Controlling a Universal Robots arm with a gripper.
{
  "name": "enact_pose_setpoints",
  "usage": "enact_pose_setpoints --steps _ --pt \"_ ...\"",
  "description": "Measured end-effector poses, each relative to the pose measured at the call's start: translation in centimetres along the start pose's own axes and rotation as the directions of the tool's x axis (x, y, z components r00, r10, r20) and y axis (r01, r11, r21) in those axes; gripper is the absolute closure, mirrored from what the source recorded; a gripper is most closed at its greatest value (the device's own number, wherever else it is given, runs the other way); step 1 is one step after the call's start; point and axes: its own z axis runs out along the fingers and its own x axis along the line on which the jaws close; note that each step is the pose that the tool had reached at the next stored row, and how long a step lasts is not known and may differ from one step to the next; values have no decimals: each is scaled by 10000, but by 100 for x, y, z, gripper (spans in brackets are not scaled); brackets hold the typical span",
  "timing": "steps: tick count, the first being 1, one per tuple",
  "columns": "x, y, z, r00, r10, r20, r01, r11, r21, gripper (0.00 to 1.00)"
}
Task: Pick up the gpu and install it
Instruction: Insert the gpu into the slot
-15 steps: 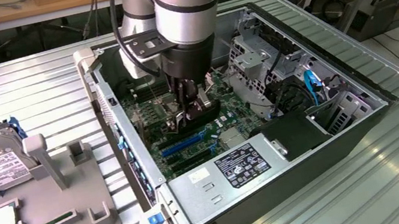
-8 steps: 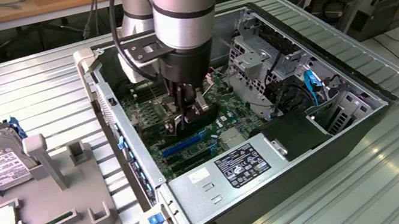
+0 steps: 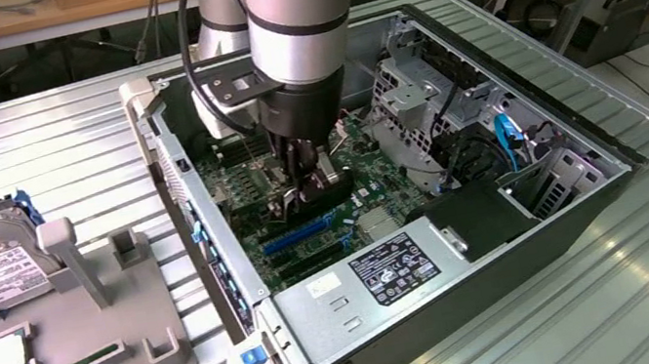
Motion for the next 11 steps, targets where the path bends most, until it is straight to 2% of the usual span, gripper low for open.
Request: enact_pose_setpoints --steps 11 --pt "1 -46 -26 10000 0 19 0 10000 1 74"
